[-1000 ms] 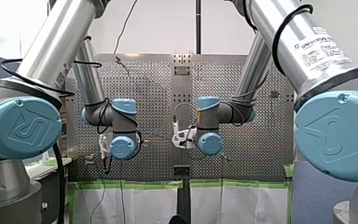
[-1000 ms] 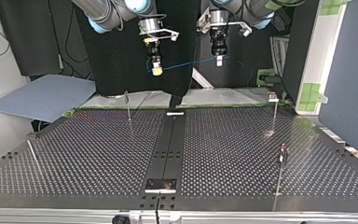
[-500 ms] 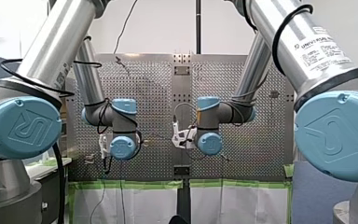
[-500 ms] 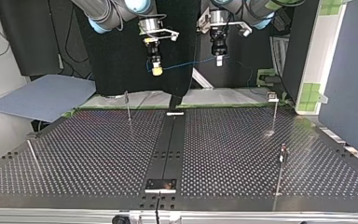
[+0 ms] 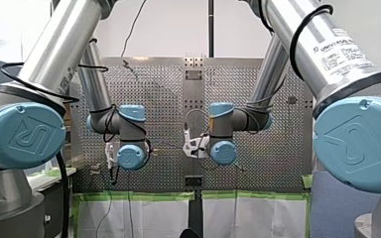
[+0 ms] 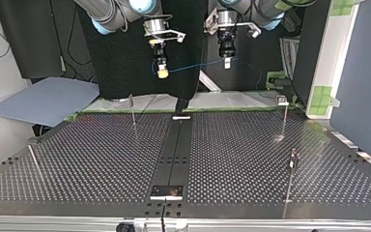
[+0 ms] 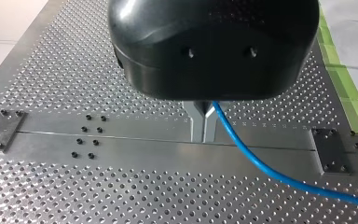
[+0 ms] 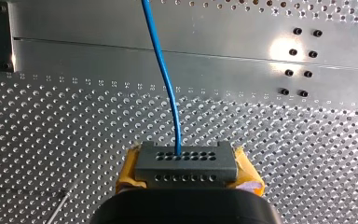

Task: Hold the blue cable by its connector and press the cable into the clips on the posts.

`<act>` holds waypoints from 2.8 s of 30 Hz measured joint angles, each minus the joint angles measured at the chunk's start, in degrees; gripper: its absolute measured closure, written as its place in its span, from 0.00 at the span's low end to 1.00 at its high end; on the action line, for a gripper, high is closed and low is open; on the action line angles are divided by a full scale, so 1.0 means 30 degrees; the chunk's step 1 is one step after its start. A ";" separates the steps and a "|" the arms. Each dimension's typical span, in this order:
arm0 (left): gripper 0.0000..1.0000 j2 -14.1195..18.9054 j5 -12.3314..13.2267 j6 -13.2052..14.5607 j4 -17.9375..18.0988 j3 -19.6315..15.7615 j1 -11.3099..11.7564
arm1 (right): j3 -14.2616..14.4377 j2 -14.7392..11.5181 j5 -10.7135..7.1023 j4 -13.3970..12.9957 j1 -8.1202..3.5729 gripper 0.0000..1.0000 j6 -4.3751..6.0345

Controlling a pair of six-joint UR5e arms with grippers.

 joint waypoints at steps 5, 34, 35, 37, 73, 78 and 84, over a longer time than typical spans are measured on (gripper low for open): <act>1.00 0.0000 0.0000 0.0000 0.0000 0.0000 0.0000 | 0.0000 0.0000 0.0000 -0.0001 0.0000 1.00 0.0001; 1.00 -0.0029 0.0029 0.0058 -0.0029 0.0000 0.0000 | -0.0145 0.2607 0.0176 0.0642 0.1373 1.00 -0.0087; 1.00 -0.0029 0.0029 0.0058 -0.0029 0.0000 0.0000 | -0.0146 0.2626 0.0178 0.0642 0.1373 1.00 -0.0087; 1.00 -0.0035 0.0035 0.0065 -0.0034 -0.0005 -0.0004 | -0.0146 0.2652 0.0177 0.0643 0.1375 1.00 -0.0087; 1.00 0.0583 0.0694 0.0416 -0.1310 -0.1243 0.0018 | 0.0045 0.2020 0.1346 0.1811 0.2329 1.00 0.1081; 1.00 0.1331 0.0486 0.0089 -0.1644 -0.1330 0.0159 | 0.0049 0.1181 0.2193 0.2663 0.2340 1.00 0.1932; 1.00 0.2353 -0.0312 -0.0360 -0.2573 -0.1688 0.0481 | 0.0044 0.0214 0.3163 0.3628 0.2123 1.00 0.2883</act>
